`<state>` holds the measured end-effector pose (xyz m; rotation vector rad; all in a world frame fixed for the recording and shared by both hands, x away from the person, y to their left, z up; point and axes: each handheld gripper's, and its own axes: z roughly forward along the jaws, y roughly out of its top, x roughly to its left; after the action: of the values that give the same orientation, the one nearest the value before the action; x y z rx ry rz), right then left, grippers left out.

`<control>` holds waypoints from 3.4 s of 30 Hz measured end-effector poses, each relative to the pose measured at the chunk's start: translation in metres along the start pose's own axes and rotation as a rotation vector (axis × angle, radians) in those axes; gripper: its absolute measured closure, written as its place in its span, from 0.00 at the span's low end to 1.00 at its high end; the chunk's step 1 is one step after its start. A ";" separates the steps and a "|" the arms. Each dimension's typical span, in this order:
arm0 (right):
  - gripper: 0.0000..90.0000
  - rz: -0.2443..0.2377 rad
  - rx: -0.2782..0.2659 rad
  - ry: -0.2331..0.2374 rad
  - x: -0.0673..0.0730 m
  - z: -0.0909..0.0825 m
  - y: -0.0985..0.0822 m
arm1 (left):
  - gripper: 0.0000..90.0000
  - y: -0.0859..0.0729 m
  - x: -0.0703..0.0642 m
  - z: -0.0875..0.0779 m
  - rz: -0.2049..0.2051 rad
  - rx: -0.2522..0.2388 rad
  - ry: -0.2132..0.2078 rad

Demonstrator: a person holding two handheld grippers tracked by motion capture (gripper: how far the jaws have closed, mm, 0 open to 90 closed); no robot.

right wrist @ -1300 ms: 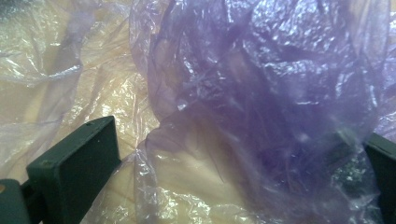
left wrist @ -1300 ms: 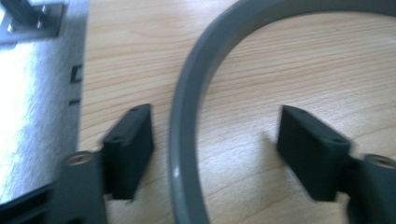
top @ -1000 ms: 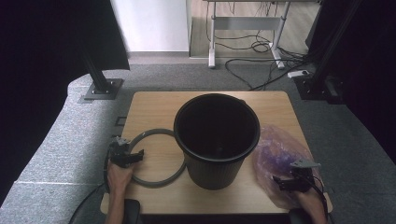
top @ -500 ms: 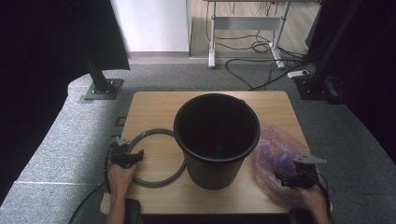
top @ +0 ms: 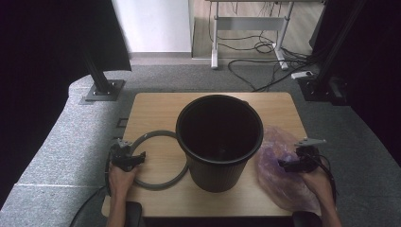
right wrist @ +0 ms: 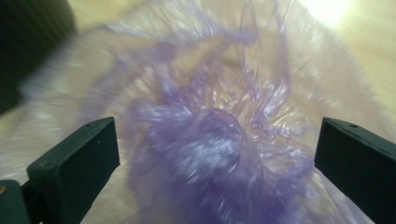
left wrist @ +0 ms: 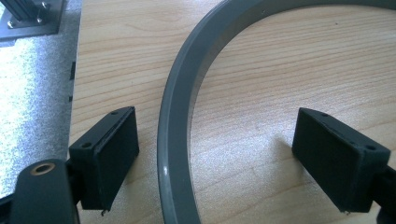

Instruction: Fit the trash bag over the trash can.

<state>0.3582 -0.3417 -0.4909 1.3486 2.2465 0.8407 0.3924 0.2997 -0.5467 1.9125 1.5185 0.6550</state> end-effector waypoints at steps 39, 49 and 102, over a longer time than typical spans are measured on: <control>0.87 0.020 0.199 0.130 -0.007 -0.017 0.031 | 0.15 0.000 0.000 0.000 0.004 0.003 -0.001; 0.86 -0.019 0.156 0.121 -0.003 -0.057 0.059 | 0.15 0.000 0.000 0.000 0.004 0.003 -0.001; 0.86 -0.171 0.009 0.201 0.004 -0.217 0.161 | 0.15 0.000 -0.001 0.000 -0.001 0.003 0.001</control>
<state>0.3317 -0.3438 -0.2214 1.0991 2.4791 0.9422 0.3926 0.2988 -0.5468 1.9142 1.5220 0.6542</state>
